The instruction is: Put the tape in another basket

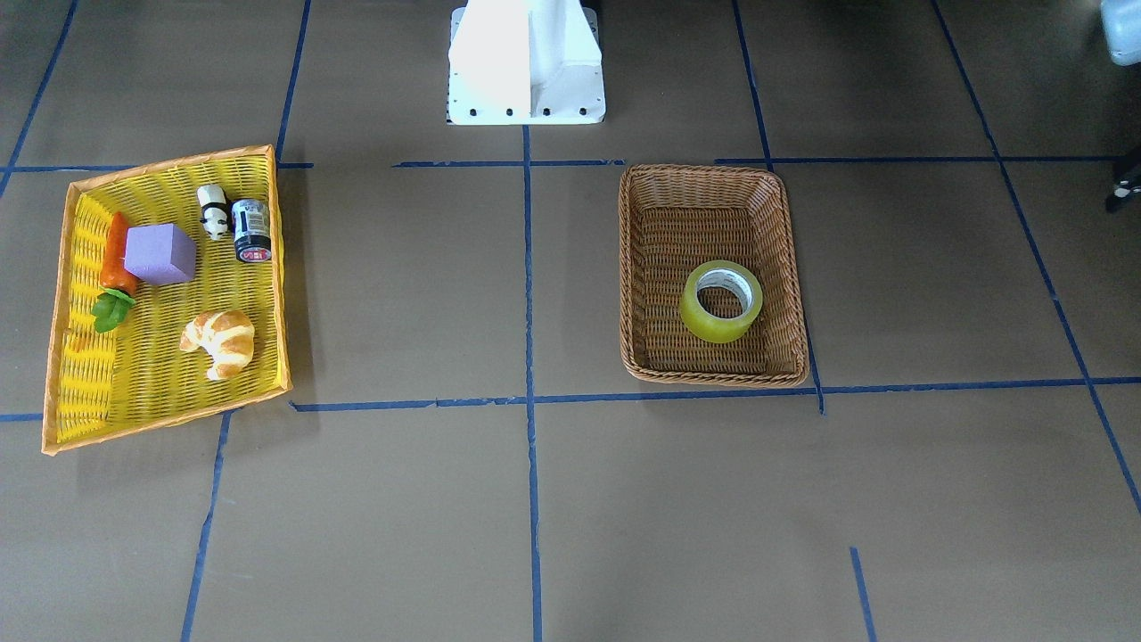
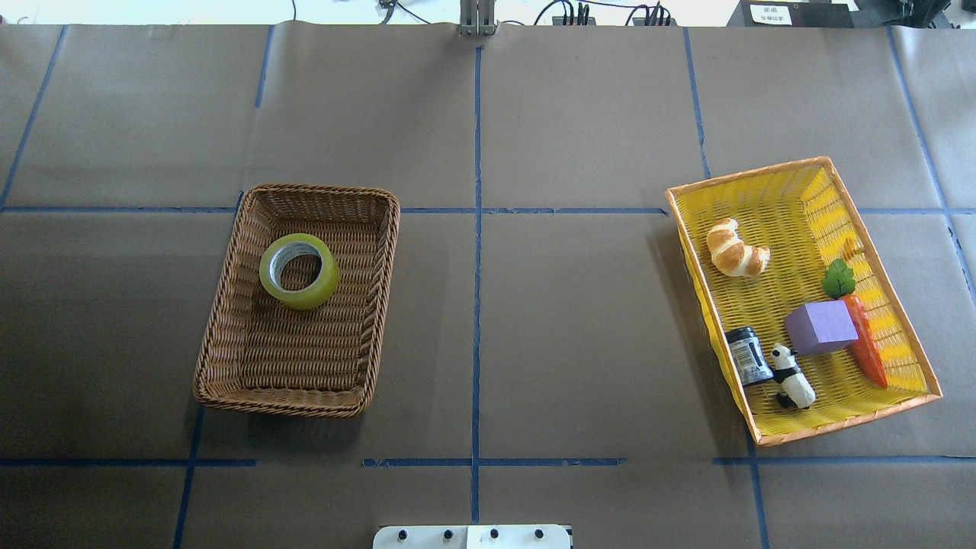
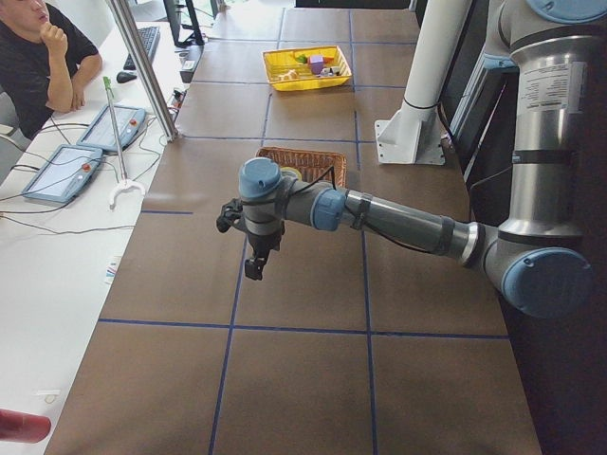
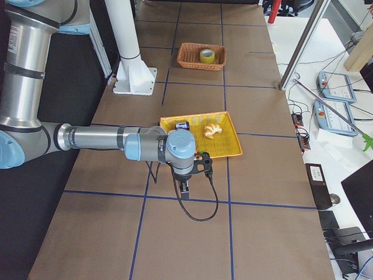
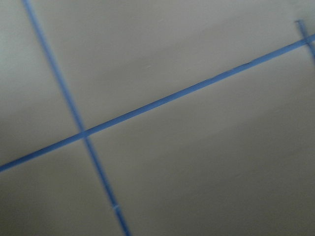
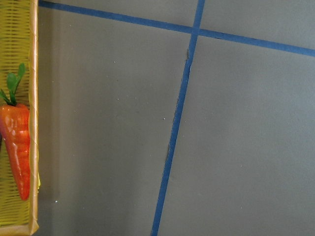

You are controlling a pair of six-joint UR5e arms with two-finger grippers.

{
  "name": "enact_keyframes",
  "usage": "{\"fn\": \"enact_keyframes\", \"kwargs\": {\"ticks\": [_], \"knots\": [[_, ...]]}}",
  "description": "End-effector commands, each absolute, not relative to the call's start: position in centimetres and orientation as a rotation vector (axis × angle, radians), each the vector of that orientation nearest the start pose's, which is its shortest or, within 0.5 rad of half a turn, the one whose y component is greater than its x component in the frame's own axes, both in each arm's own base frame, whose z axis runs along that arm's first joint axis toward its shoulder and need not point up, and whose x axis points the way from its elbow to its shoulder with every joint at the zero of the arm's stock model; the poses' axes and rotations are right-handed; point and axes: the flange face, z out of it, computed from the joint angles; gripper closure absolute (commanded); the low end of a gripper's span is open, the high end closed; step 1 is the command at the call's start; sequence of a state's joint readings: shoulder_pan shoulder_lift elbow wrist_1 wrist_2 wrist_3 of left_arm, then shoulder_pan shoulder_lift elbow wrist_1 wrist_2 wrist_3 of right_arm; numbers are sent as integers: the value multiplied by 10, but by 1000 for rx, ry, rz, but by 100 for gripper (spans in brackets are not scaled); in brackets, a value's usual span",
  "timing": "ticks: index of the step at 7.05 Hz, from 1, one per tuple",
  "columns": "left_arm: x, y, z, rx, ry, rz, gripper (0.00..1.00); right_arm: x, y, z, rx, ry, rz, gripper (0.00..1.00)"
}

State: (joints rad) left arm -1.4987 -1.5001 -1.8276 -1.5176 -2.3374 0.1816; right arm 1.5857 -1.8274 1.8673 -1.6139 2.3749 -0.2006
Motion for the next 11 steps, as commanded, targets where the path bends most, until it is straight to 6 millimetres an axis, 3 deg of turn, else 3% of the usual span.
{"fn": "enact_keyframes", "kwargs": {"ticks": [1, 5, 11], "knots": [[-60, -419, 635, 50, 777, 206, 0, 67, -387, 624, 86, -802, -165, 0], [-70, -395, 647, 31, 769, 172, 0, 67, -387, 625, 91, -800, -168, 0], [-69, -389, 651, 23, 772, 171, 0, 67, -385, 627, 86, -799, -166, 0]]}}
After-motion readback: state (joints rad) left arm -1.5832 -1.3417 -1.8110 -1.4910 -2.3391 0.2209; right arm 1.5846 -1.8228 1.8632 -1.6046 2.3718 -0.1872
